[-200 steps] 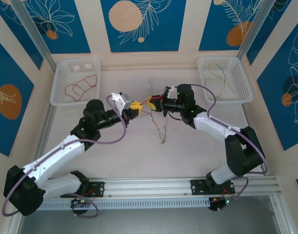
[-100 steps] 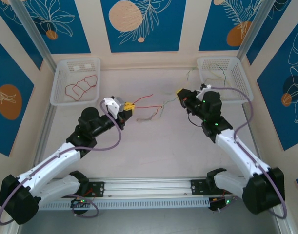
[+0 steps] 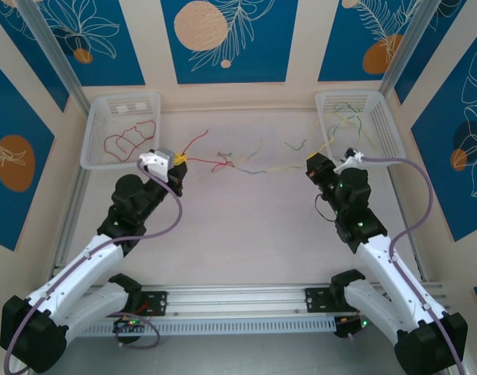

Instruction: Untangle the cables

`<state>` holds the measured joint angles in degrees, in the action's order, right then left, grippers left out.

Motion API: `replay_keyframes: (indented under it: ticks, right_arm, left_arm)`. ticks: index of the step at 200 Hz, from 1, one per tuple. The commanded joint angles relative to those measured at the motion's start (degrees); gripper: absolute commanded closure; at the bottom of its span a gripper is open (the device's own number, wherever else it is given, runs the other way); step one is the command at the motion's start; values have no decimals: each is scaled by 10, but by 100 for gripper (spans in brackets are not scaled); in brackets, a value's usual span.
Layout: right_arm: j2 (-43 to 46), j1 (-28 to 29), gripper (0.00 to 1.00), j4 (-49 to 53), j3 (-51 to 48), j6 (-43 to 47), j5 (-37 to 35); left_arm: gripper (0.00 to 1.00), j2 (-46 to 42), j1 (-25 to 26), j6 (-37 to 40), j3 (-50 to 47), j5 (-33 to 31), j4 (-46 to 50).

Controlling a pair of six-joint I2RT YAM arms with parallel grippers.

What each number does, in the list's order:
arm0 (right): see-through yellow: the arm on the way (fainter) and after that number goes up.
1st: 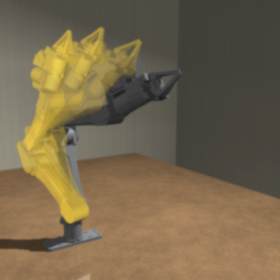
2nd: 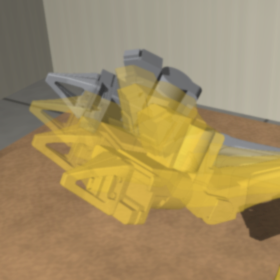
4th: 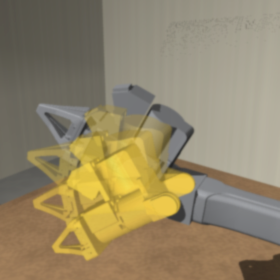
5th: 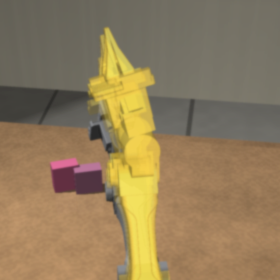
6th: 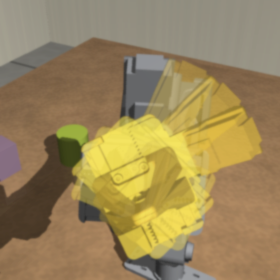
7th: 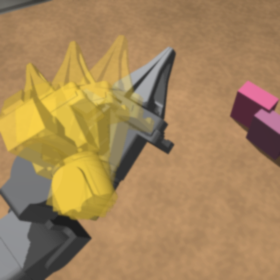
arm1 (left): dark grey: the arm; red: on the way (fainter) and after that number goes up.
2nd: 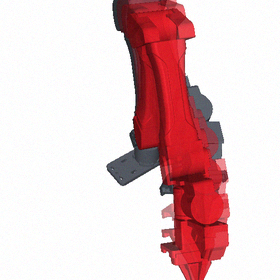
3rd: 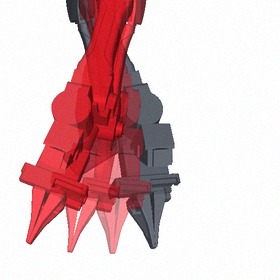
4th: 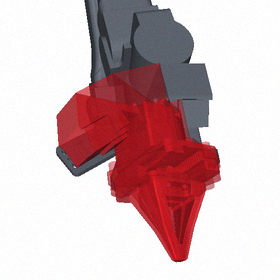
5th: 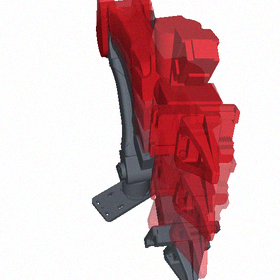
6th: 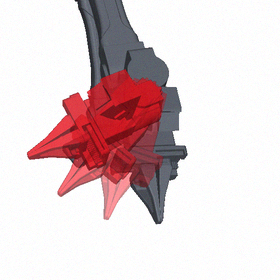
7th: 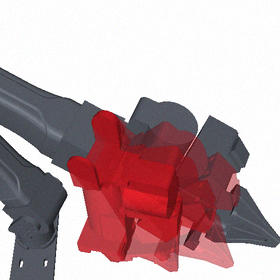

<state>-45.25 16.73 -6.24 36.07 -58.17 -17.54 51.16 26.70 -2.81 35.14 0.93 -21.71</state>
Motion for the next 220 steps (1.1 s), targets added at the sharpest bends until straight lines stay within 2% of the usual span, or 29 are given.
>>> replay_keyframes:
  ticks: [1, 54, 86, 121, 144, 172, 201, 220]
  right_arm:
    - [36, -9, 100, 8, -5, 54, -76]
    - [111, -62, 100, 99, 35, 135, -177]
    - [127, -100, 100, 123, 38, 126, -180]
    - [121, -115, 100, 124, 43, 123, -151]
    - [121, -117, 100, 146, 68, 162, -168]
    - [139, -123, 100, 168, 83, 169, -217]
    - [148, -132, 100, 212, 108, 154, -248]
    - [154, -138, 100, 204, 113, 166, -211]
  left_arm:
    - [100, -10, -24, -9, -9, -53, -16]
    - [100, -12, -99, -47, -43, -147, -14]
    - [100, 2, -143, -74, -46, -160, -14]
    - [100, 22, -161, -72, -25, -177, 8]
    - [100, 6, -174, -62, -21, -276, 27]
    - [100, 4, -198, -92, 1, -293, 79]
    - [100, 29, -222, -127, 15, -283, 116]
    - [100, 44, -227, -132, 31, -242, 130]
